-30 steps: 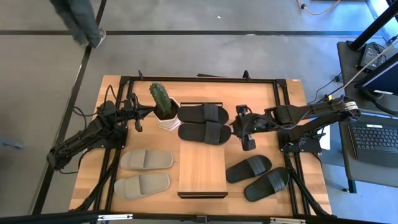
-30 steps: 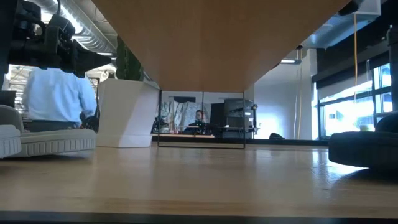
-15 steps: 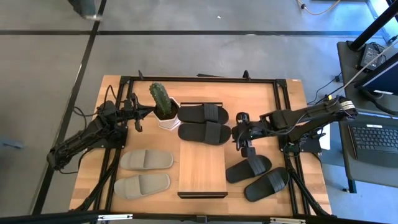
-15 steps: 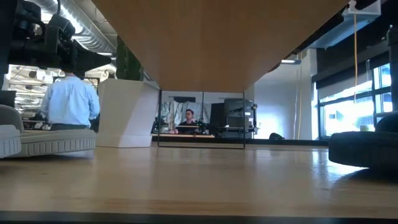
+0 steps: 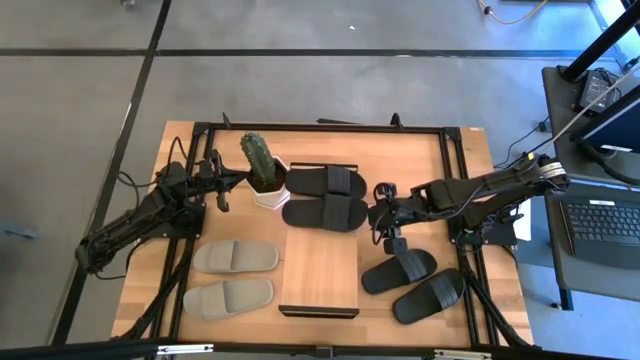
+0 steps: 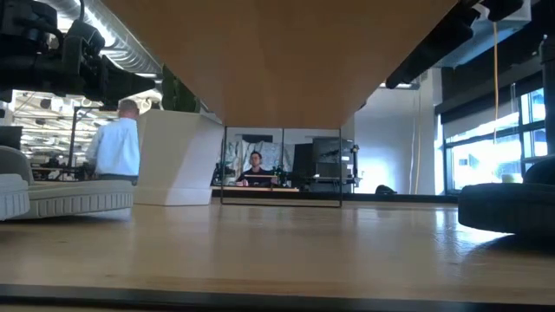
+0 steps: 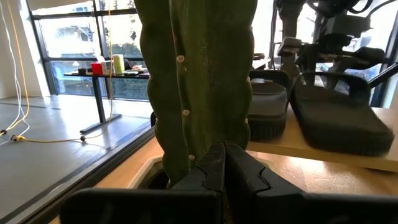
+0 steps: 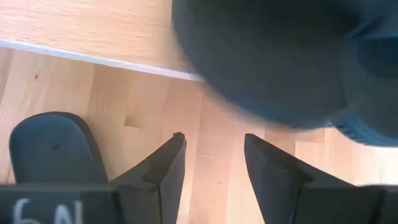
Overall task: Pick and place slides into the shelf
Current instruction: Put the black slide on the shelf
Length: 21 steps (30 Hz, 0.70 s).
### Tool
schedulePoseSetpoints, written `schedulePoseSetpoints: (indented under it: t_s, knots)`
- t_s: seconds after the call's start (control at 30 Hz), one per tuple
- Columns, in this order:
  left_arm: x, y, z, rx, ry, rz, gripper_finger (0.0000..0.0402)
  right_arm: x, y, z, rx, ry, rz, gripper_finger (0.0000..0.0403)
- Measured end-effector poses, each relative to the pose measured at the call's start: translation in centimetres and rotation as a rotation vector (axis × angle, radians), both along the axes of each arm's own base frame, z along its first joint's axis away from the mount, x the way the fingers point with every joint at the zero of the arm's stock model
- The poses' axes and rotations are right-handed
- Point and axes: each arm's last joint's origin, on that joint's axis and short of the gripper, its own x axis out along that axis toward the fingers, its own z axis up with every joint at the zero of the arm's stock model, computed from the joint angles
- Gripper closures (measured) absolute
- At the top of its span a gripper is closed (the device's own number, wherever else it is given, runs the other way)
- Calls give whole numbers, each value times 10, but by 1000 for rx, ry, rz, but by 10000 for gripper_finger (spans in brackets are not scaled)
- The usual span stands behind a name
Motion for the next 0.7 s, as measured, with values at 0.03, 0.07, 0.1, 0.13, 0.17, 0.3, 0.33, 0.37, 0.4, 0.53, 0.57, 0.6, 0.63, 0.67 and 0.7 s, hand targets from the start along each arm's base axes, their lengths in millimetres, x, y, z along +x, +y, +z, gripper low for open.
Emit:
schedulePoseSetpoints:
  t_s: [0.03, 0.07, 0.1, 0.13, 0.17, 0.3, 0.33, 0.37, 0.4, 0.53, 0.57, 0.6, 0.63, 0.67, 0.7]
  knots:
    - [0, 0, 0, 0, 0, -1, 401, 0, 0, 1, -1, 0, 3, 237]
    - [0, 0, 0, 0, 0, 0, 401, 0, 0, 2, -2, -2, 4, 237]
    - [0, 0, 0, 0, 0, 0, 401, 1, 0, 3, -2, -6, 5, 237]
    - [0, 0, 0, 0, 0, -1, 401, 1, 0, 4, -1, -11, 7, 237]
    - [0, 0, 0, 0, 0, 0, 401, 1, 0, 4, -1, -13, 7, 237]
    - [0, 0, 0, 0, 0, -1, 401, -1, 0, 4, -1, 5, -1, 237]
    - [0, 0, 0, 0, 0, 0, 401, -2, -1, 3, 1, 25, -13, 237]
    - [0, 0, 0, 0, 0, 0, 401, -5, -1, 2, 5, 51, -30, 237]
    - [0, 0, 0, 0, 0, -1, 401, -8, -2, 1, 11, 75, -53, 237]
    - [0, 0, 0, 0, 1, 0, 401, -18, 2, 1, 47, 124, -133, 237]
    - [0, 0, 0, 0, 0, 0, 401, -19, 4, 2, 57, 127, -144, 237]
    - [0, 0, 0, 0, 0, 0, 401, -21, 7, 3, 68, 134, -157, 237]
    - [0, 0, 0, 0, 0, 0, 401, -24, 11, 4, 80, 146, -178, 237]
    - [0, 0, 0, 0, 0, 0, 401, -27, 14, 7, 94, 157, -202, 237]
    - [0, 0, 0, 0, 1, 0, 401, -29, 18, 11, 107, 167, -227, 237]
